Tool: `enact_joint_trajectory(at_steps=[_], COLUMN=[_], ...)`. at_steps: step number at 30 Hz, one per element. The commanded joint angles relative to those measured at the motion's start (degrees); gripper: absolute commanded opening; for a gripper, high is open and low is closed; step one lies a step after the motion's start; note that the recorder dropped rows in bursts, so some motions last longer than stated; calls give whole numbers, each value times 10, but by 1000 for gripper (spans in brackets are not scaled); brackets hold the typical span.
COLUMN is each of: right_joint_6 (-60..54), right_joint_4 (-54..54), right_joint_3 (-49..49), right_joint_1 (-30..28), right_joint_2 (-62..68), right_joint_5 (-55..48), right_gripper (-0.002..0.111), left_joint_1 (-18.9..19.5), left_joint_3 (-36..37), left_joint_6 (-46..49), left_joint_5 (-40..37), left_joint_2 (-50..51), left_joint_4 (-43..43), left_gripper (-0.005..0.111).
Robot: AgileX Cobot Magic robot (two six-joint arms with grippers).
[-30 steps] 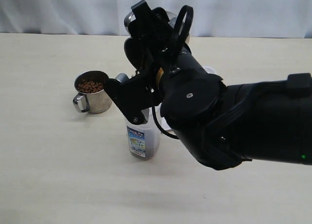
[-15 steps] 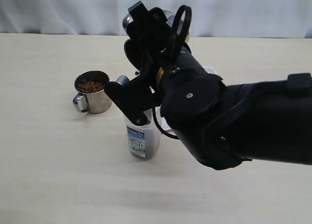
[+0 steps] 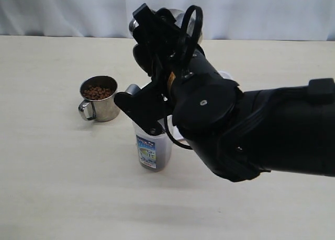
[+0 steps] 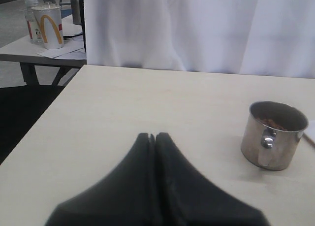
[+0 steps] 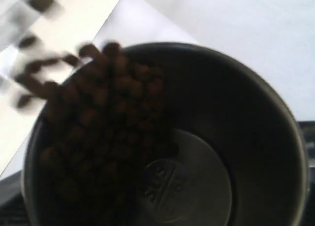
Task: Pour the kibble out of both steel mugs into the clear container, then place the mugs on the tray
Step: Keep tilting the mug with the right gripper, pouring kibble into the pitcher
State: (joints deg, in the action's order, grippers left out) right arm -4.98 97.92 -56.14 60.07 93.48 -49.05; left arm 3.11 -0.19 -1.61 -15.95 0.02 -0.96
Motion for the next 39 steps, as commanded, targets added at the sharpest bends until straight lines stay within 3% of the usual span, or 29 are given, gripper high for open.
enact_joint_trajectory(at_steps=[1, 39], right_joint_6=[-17, -19], right_joint_4=[15, 20], right_joint_3=[-2, -2], right_joint_1=[-3, 1], right_joint_2=[-2, -2], right_joint_5=[-12, -25], right_gripper=[4, 4], left_joint_1=[-5, -5], left_joint_3=[2, 2], left_joint_6=[-2, -2], left_joint_5=[1, 0], left_joint_2=[0, 0], left_joint_4=[1, 1], left_gripper=[0, 0])
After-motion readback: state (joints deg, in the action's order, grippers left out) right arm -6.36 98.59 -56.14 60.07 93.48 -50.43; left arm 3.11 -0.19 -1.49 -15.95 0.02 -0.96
